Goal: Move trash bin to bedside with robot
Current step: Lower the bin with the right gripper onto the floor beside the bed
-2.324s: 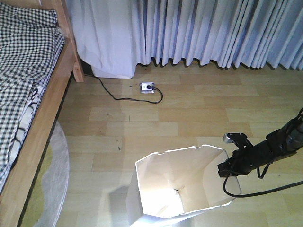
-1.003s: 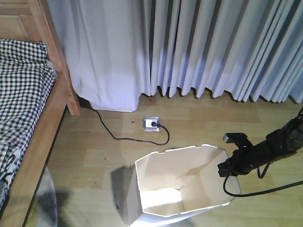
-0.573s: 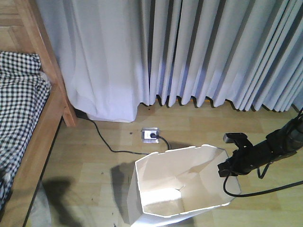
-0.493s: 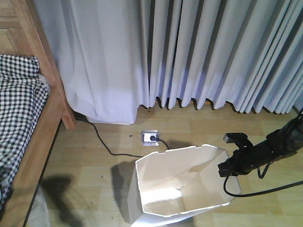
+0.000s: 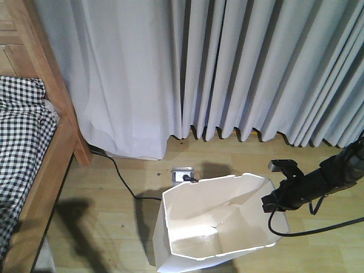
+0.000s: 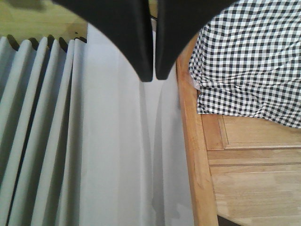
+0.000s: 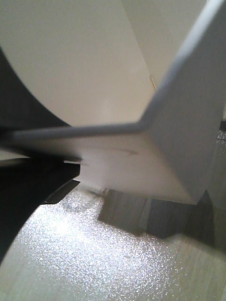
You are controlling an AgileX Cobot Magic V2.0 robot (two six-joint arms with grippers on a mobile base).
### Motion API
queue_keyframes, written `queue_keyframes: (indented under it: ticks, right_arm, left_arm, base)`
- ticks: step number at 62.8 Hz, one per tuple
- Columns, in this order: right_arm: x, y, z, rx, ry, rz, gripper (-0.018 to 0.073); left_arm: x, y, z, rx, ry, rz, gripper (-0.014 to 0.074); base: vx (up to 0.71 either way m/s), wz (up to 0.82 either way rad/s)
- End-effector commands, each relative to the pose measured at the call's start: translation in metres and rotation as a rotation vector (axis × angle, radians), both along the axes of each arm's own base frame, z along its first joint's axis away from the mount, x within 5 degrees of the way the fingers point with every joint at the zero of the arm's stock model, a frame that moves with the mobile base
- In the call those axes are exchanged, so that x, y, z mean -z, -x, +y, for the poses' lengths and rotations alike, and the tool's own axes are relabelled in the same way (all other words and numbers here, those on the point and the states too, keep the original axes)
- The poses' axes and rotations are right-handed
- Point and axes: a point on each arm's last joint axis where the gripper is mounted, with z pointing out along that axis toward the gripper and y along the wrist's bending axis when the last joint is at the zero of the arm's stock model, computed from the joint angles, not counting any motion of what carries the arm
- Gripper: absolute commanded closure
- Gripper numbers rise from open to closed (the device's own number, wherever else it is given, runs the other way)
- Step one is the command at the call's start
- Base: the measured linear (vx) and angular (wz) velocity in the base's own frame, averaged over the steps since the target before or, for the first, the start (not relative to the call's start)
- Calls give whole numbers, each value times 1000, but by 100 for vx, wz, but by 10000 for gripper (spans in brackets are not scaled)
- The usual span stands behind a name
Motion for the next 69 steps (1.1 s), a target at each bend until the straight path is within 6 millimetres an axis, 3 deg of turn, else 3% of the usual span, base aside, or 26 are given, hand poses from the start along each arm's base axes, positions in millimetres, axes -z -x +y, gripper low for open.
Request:
queue_keyframes:
  ticks: [1,47,69]
  right_arm:
    - [-35,-13,12,-1,-200,-41,566]
    - [-37,-12,14,26,-235,-11,566]
    - [-21,-43,-5,158,-55,-16,564]
  left_arm:
    - [-1,0,0,0,0,-66,603]
    - [-1,0,0,0,0,-66,603]
    - [-1,0,0,0,0,-66,603]
  base:
    - [6,5]
    - [1,1]
    - [0,0]
